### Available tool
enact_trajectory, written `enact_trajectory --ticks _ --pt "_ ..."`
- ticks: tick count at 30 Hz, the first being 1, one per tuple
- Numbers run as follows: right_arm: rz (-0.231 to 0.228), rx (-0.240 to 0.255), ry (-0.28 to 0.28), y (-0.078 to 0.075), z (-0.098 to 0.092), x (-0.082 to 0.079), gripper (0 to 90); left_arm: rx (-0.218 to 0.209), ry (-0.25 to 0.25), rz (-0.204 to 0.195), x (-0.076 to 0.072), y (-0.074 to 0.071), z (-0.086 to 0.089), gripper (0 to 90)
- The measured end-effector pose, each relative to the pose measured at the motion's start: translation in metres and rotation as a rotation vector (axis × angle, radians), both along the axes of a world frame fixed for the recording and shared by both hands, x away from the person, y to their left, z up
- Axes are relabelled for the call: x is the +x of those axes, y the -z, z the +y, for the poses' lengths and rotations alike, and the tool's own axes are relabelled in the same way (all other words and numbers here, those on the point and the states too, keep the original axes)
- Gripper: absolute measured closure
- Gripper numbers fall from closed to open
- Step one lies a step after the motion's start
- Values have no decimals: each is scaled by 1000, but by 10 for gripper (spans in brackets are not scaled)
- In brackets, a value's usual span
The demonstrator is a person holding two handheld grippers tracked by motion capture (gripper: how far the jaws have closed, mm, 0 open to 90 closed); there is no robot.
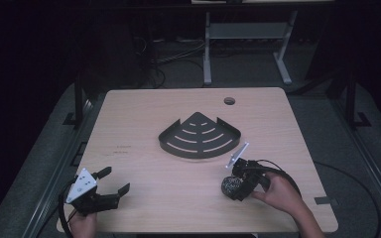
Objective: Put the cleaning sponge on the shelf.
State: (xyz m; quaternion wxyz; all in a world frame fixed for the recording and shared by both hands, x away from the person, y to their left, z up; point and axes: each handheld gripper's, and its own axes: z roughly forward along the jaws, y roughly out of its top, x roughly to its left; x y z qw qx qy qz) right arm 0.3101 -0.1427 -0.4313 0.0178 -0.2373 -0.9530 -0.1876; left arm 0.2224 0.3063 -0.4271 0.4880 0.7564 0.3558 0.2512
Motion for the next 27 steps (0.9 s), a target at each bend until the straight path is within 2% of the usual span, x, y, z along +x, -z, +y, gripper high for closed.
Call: enact_trajectory --ticks 7,17,22,27 --pt "0 -32 -5 4 5 3 168 3 0 -2 0 0 0 135" --pt "0 -62 -20 7 11 5 246 -9 -2 -5 -1 -1 1 135" --pt "1 -67 -34 7 12 4 316 -9 2 -5 -1 -1 1 135" --pt "8 -64 -41 5 12 5 330 -5 2 -4 -1 -1 0 135"
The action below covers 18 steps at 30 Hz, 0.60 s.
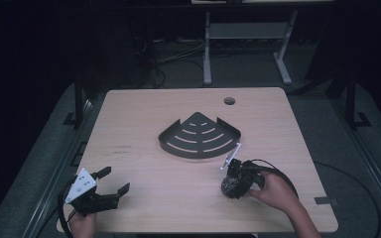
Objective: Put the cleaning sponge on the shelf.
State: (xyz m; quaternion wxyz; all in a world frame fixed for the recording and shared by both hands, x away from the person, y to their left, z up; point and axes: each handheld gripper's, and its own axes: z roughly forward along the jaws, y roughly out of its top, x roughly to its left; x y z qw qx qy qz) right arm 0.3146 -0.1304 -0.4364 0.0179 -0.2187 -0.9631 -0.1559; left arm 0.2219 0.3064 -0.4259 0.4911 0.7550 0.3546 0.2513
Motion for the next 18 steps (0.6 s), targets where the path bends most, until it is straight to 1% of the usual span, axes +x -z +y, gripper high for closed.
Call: enact_trajectory --ticks 2,4,5,7,12,16,18 --pt "-1 4 -1 -3 0 0 331 1 -2 2 0 0 0 135" --pt "-3 23 -3 -7 1 2 331 0 -3 1 0 0 0 135" --pt "3 28 -3 -8 1 3 331 2 -3 0 0 0 1 135" --pt "0 27 -2 -9 1 4 332 2 -3 -1 0 0 1 135" --pt "13 34 -2 -12 2 12 331 -3 -9 -3 -1 -1 1 135" --pt "21 64 -1 -16 1 19 331 -7 -10 -1 -1 -1 2 135" --pt "22 59 0 -17 2 21 331 -7 -9 -2 0 0 2 135"
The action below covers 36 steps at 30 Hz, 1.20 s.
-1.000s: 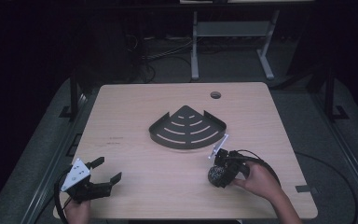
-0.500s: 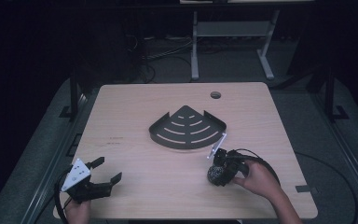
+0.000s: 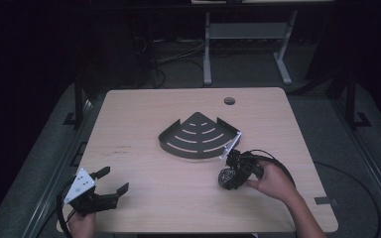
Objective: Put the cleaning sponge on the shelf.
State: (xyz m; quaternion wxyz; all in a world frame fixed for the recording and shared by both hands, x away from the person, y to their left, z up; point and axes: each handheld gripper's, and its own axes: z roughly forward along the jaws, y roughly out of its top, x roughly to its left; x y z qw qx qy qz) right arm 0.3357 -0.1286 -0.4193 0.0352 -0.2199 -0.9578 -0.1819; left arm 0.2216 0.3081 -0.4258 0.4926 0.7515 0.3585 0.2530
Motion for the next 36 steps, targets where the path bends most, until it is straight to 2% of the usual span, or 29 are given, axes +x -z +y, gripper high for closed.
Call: enact_trajectory --ticks 10,13,16,27,28,34,36 --pt "13 12 -2 -9 2 14 331 -4 3 4 0 0 -1 135" --pt "28 28 6 -12 1 21 330 0 2 0 0 0 -1 135" --pt "26 15 8 -14 1 25 330 -5 1 1 0 0 -1 135" --pt "30 35 3 -24 6 39 330 -5 1 3 1 1 -1 135" --pt "23 22 0 -26 8 42 330 -4 1 4 1 1 -1 135" --pt "23 29 -9 -32 13 47 329 -3 -1 2 1 0 0 135" --pt "13 15 -15 -35 16 49 329 -6 -1 4 1 0 1 135"
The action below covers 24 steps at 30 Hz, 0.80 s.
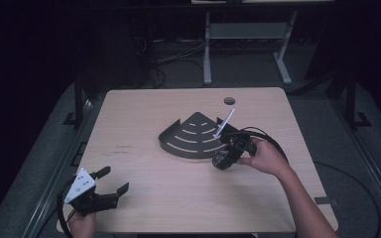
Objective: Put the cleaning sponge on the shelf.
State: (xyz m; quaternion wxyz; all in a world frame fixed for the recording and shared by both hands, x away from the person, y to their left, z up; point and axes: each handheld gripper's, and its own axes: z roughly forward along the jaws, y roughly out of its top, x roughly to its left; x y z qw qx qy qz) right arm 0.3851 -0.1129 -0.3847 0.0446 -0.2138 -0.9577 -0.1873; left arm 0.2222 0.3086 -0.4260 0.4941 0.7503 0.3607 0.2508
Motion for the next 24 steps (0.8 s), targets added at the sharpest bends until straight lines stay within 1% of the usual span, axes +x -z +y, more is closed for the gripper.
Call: enact_trajectory --ticks 3,6,8,9,10,11,14,15,18,22,24 --pt "-3 3 -3 -6 6 6 329 0 -1 -4 0 0 0 135" --pt "-8 -4 -7 -9 8 9 329 2 0 0 0 0 1 135" --pt "-4 7 -7 -10 10 13 329 -2 1 -2 0 0 1 135" --pt "-1 2 -5 -10 11 15 329 -1 1 -5 0 -1 1 135" --pt "-7 -5 -1 -11 12 17 329 0 0 -5 0 -1 1 135" --pt "0 -3 6 -11 13 21 328 0 1 -6 0 -1 1 135" --pt "-2 -8 10 -11 14 25 327 -1 1 -5 0 -1 1 135" --pt "0 -2 17 -11 15 30 327 -2 0 -4 0 -1 1 135" --pt "-1 -17 20 -10 18 35 326 -1 1 -5 0 -1 1 135" --pt "4 -11 26 -10 21 41 326 -1 2 -5 0 -1 1 135" --pt "1 -18 27 -10 23 45 325 0 1 -6 0 -1 1 135"
